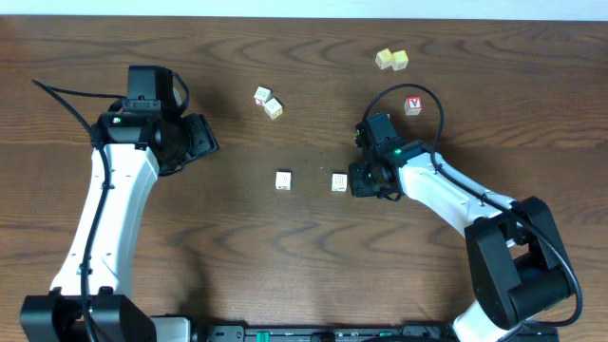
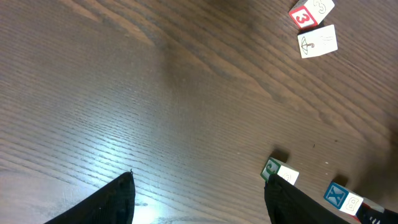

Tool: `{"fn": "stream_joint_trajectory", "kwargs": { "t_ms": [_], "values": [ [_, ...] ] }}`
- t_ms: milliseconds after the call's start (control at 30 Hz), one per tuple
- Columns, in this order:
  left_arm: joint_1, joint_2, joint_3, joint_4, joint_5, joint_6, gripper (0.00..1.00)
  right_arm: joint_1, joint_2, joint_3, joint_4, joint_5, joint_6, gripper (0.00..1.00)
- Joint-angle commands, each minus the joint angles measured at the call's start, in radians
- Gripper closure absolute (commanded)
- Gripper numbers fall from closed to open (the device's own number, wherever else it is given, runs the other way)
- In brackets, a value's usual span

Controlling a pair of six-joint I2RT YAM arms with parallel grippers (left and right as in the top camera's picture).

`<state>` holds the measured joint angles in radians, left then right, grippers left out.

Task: Lift 4 blocks
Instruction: 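Carry the cat block beside the B block and lower it, then open the right gripper and lift away from the cat block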

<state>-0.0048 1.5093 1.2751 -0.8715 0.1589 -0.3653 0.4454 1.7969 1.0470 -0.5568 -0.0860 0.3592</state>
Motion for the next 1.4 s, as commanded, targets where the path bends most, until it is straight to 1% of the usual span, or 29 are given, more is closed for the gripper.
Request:
{"fn": "stream_joint_trajectory", "kwargs": {
  "t_ms": [0,100,333,467,700,900,1000,1167,1367],
  "values": [
    [0.003,0.000,-0.002,-0.007,0.009,0.013,0.33,0.008,0.002,0.013,0.013,0.007,0.030,0.73],
    [0.003,0.000,-0.002,-0.007,0.009,0.013,0.33,0.008,0.002,0.013,0.019,0.015,0.031,0.73],
    [0.004,0.000,-0.002,-0.008,0.009,0.013,0.33,0.008,0.002,0.013,0.017,0.032,0.084,0.74],
    [0.003,0.000,-0.002,-0.008,0.009,0.013,0.33,0.008,0.002,0.013,0.014,0.029,0.101,0.72],
    [0.004,0.000,-0.002,-0.008,0.009,0.013,0.33,0.019,0.002,0.013,0.018,0.029,0.135,0.72],
    [0.003,0.000,-0.002,-0.008,0.009,0.013,0.33,0.023,0.002,0.013,0.022,0.029,0.135,0.69],
    [0.003,0.000,-0.002,-0.008,0.009,0.013,0.33,0.025,0.002,0.013,0.023,0.029,0.135,0.65],
    [0.003,0.000,-0.002,-0.008,0.009,0.013,0.33,0.025,0.002,0.013,0.023,0.030,0.134,0.63],
    [0.004,0.000,-0.002,-0.008,0.009,0.013,0.33,0.025,0.002,0.014,0.024,0.029,0.134,0.62]
  ]
}}
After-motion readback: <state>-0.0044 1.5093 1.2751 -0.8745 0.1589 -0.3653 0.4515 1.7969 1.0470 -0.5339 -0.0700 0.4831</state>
